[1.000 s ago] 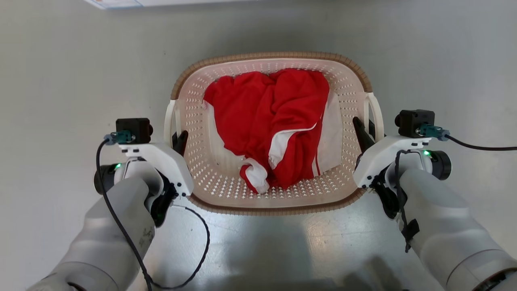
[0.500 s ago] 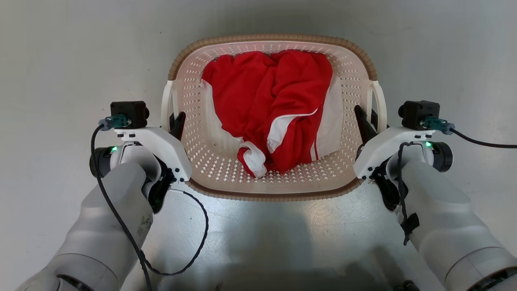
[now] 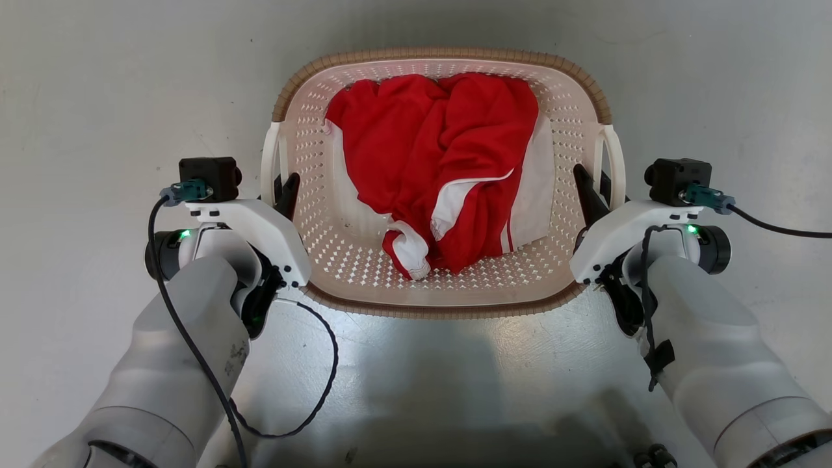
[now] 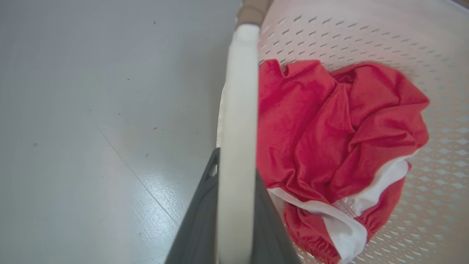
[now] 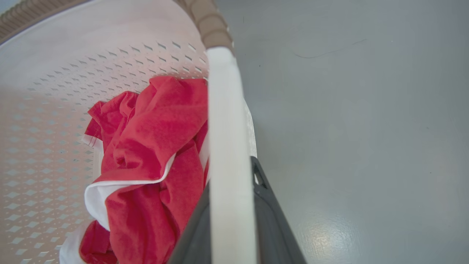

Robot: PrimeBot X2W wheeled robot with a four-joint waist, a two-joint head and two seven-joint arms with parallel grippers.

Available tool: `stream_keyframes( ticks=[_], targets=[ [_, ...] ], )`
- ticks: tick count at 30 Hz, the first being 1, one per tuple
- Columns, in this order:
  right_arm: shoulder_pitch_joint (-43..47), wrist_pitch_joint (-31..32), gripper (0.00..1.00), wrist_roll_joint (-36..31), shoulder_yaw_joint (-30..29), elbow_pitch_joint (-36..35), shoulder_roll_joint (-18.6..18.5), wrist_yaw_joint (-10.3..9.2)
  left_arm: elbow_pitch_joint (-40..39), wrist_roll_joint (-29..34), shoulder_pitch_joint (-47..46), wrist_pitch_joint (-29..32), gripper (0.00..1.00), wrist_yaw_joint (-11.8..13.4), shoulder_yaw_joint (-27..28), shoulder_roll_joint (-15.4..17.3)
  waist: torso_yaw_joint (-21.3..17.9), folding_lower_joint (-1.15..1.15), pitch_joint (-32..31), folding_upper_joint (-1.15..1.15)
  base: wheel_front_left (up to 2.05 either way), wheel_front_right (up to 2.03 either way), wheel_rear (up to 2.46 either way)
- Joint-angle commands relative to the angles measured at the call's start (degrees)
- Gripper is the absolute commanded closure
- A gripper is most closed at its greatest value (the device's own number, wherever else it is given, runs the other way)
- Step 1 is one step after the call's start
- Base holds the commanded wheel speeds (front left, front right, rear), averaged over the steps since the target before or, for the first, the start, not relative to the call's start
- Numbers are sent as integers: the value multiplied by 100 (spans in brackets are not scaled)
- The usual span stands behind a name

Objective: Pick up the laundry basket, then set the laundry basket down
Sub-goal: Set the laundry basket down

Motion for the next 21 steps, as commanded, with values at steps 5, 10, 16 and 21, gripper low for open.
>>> stream_keyframes(
  ticks=[5, 10, 16, 21],
  targets=[
    [223, -64, 74, -108, -31, 25, 113, 40, -21, 123, 37, -84, 59, -33, 226, 119, 6, 0, 17, 0, 0, 0, 0],
    [241, -64, 0, -72, -25, 20, 115, 40, -11, 110, 76, -84, 0, -33, 201, 75, 14, 0, -10, 0, 0, 0, 0],
    [278, -64, 0, 2, 15, -14, 116, 40, 21, 91, 92, -84, 0, -33, 183, 66, -2, 0, -85, 0, 0, 0, 0],
    [328, -64, 0, 68, 65, -51, 116, 40, 36, 89, 130, -84, 0, -33, 177, 89, -37, 0, -219, 0, 0, 0, 0]
  ],
)
